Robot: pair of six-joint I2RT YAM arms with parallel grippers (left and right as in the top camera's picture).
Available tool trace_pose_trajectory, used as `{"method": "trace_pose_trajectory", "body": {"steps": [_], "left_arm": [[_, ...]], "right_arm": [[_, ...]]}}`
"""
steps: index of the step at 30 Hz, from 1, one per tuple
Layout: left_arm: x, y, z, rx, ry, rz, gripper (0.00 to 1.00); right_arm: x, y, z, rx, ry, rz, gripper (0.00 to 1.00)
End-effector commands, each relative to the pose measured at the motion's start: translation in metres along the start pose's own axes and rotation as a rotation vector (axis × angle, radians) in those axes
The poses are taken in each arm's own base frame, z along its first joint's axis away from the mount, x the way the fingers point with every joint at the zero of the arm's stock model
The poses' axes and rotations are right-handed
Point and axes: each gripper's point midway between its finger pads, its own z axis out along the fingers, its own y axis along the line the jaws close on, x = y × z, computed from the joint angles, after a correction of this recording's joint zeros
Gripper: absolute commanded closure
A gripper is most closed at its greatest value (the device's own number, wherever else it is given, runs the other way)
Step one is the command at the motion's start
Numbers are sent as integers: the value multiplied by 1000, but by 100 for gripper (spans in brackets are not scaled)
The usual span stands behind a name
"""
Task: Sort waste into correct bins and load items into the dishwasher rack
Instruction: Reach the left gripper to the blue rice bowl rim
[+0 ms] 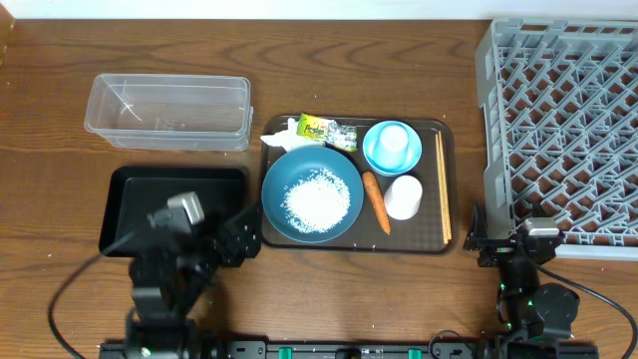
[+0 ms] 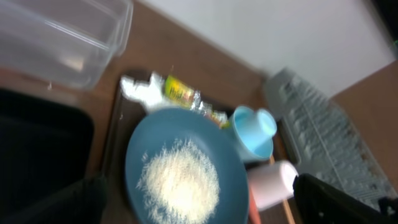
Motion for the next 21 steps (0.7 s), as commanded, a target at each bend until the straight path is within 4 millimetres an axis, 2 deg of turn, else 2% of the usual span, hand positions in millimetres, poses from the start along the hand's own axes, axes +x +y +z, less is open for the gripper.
{"method": "trace_pose_trajectory", "body": {"steps": [1, 8, 11, 14, 17, 21], "left_arm": [[-15, -23, 6, 28, 121, 80, 2], [-13, -49, 26, 43, 469, 10, 2], [-2, -67, 37, 90, 557, 102, 2], [16, -78, 50, 74, 596, 206, 2], [38, -86, 63, 30, 617, 334, 2], [54, -99, 78, -6, 593, 472, 2]], "right_arm": [[0, -3, 0, 12, -1, -18, 1], [0, -3, 0, 11, 0, -18, 1], [0, -3, 0, 11, 0, -18, 1], [0, -3, 0, 11, 0, -18, 1], [0, -3, 0, 12, 0, -18, 1], [0, -3, 0, 11, 0, -18, 1]]}}
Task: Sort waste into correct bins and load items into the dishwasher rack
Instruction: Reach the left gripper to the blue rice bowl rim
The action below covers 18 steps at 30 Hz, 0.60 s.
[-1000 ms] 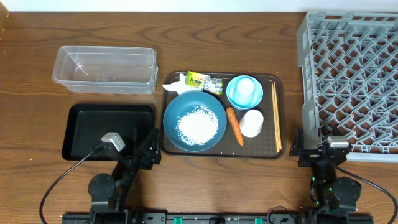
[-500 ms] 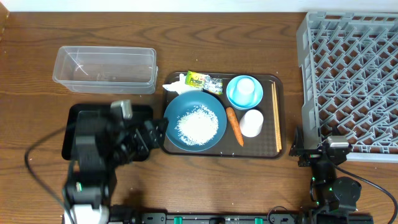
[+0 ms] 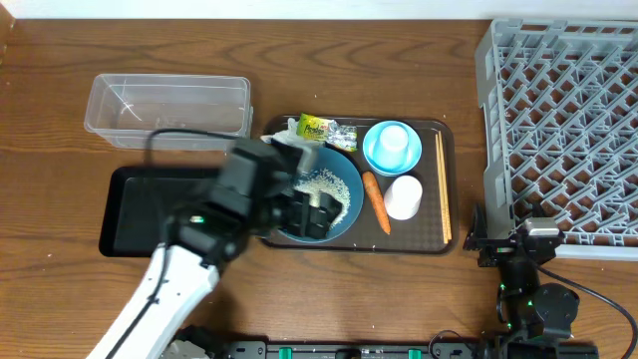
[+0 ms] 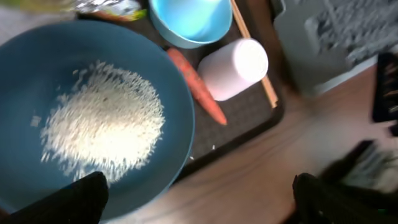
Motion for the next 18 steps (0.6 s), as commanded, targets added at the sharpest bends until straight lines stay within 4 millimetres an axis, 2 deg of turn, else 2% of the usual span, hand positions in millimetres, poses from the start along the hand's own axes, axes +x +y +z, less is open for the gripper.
{"method": "trace_pose_trajectory", "body": {"steps": [1, 6, 10, 13, 18], "left_arm": [[-11, 0, 9, -114, -41, 99, 2], [-9, -25, 28, -58, -36, 119, 2], [-2, -26, 41, -61, 6, 80, 2], [2, -17, 41, -115, 57, -46, 2], [-1, -22, 29, -167, 194, -4, 4]], "right_arm": [[0, -3, 0, 12, 0, -17, 1], [0, -3, 0, 11, 0, -18, 1], [0, -3, 0, 11, 0, -18, 1], [0, -3, 0, 11, 0, -18, 1], [0, -3, 0, 11, 0, -18, 1]]}}
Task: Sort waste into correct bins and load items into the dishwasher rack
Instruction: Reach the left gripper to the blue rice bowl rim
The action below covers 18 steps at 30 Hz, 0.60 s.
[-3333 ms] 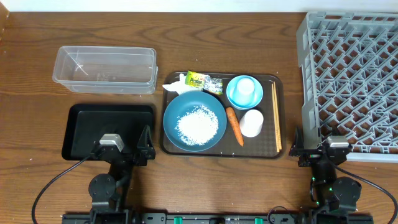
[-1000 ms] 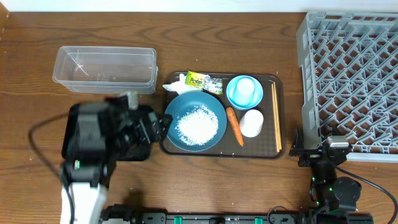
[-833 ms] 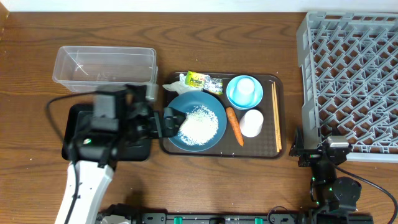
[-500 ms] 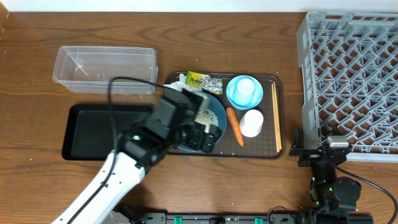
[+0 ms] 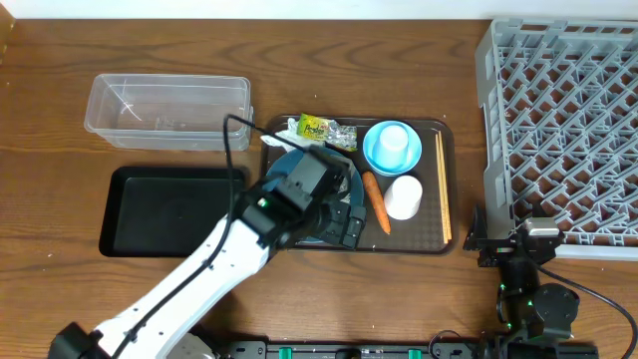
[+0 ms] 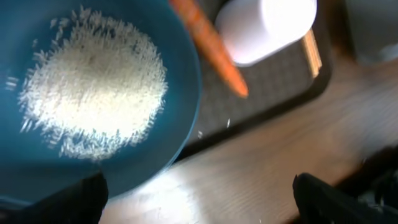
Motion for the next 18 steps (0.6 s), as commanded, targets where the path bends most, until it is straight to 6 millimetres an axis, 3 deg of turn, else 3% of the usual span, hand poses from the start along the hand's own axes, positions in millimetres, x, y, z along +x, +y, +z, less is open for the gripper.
{"method": "trace_pose_trajectory", "body": {"steps": [1, 8, 18], "left_arm": [[-28, -10, -16, -14, -14, 22, 2], [-39, -15, 13, -27, 38, 22, 2], [-26, -15, 52, -36, 141, 40, 2]], "right_arm": [[0, -3, 0, 11, 0, -18, 1], [0, -3, 0, 11, 0, -18, 1], [0, -3, 0, 12, 0, -17, 1]]}}
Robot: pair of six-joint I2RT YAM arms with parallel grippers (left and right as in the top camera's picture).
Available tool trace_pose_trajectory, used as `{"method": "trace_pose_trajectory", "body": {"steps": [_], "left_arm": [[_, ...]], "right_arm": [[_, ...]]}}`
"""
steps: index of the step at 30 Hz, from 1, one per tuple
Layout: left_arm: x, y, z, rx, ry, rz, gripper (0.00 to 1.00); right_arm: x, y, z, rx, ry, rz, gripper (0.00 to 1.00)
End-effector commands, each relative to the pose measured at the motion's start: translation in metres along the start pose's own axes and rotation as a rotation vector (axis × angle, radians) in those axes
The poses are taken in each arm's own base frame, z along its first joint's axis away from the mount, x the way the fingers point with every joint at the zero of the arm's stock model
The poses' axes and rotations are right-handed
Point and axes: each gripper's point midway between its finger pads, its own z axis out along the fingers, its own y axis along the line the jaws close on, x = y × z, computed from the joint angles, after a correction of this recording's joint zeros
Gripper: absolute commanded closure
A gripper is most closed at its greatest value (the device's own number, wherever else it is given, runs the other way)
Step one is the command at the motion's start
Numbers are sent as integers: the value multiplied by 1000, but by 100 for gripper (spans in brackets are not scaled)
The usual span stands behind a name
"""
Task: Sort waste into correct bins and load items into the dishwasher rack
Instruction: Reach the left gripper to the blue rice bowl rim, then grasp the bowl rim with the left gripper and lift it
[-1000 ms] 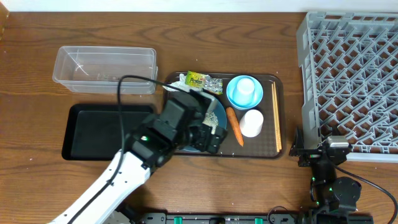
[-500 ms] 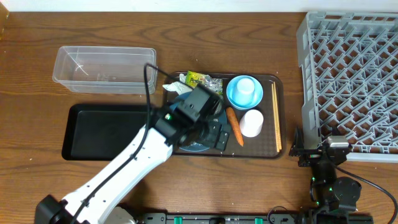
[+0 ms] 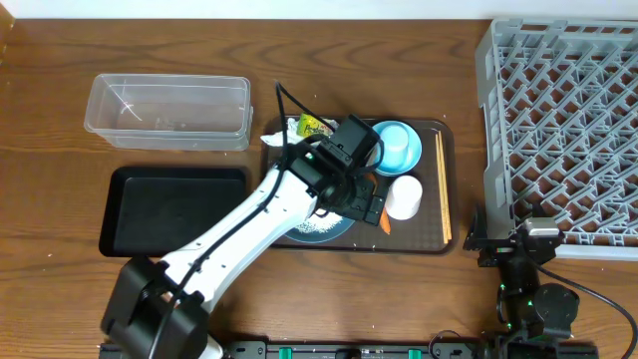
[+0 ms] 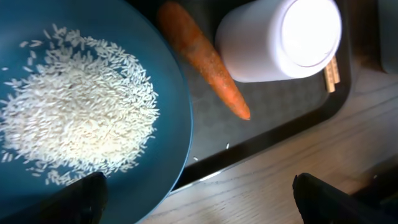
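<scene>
In the left wrist view an orange carrot [image 4: 202,59] lies on the dark tray [image 4: 273,118], between a blue plate of rice [image 4: 93,118] and a white cup [image 4: 280,40] on its side. My left gripper [image 4: 199,208] hovers open over the tray's near edge, its fingertips [image 4: 81,199] spread wide with nothing between them. From overhead, the left gripper [image 3: 367,204] covers most of the carrot [image 3: 384,221]. My right gripper [image 3: 518,239] rests by the rack's near corner, its fingers too small to read.
A light blue bowl [image 3: 394,147], a snack wrapper [image 3: 314,126] with crumpled tissue, and chopsticks [image 3: 442,184] share the tray. A clear bin [image 3: 169,110] and a black bin [image 3: 174,209] sit left. The grey dishwasher rack [image 3: 563,120] fills the right side.
My left gripper has shifted right and farther across the tray, from over the plate to over the carrot beside the white cup. It stays open. The right arm is unmoved.
My left arm began folded by the black bin. It then stood over the plate's left part, then over the plate's right edge, and is now above the carrot, open throughout. No object has moved.
</scene>
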Motion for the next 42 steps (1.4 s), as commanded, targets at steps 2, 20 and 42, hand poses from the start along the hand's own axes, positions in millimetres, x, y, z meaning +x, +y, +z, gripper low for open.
{"method": "trace_pose_trajectory", "body": {"steps": [2, 20, 42], "left_arm": [[2, -7, 16, -11, 25, 77, 2], [17, 26, 76, -374, 75, 170, 14], [36, 39, 91, -403, 135, 142, 44]], "right_arm": [[0, -3, 0, 12, 0, -17, 1], [0, -3, 0, 11, 0, -18, 1], [0, -3, 0, 12, 0, -17, 1]]}}
